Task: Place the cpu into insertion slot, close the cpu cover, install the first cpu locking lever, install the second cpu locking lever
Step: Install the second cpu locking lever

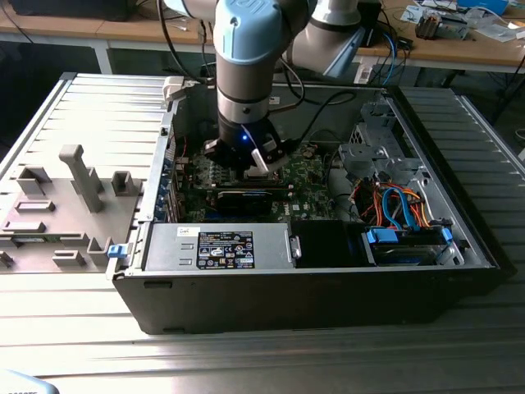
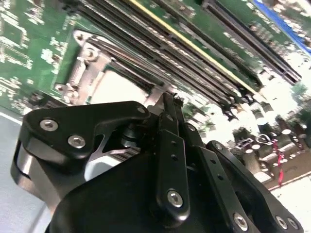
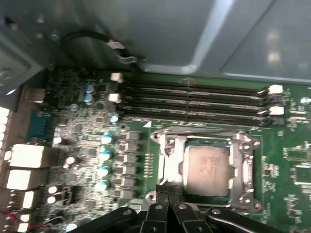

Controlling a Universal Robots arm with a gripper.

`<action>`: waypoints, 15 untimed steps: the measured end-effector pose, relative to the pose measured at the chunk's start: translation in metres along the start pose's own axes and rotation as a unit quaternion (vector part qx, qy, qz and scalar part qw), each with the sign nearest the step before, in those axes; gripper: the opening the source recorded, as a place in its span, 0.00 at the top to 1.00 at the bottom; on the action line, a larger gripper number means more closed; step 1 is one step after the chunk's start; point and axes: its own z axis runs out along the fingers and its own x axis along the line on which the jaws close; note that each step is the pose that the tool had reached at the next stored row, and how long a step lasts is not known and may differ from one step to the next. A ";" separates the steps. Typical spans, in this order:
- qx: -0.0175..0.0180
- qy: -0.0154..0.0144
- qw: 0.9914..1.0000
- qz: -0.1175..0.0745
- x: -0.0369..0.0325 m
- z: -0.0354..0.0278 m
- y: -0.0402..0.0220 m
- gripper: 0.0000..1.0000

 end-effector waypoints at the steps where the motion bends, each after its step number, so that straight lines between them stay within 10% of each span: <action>1: 0.000 0.001 1.000 0.000 -0.0030 -0.0001 0.0003 0.89; 12: -0.001 0.012 1.000 0.002 -0.0371 -0.0001 0.0073 0.89; 15: 0.012 0.014 1.000 0.003 -0.0410 0.0026 0.0231 0.89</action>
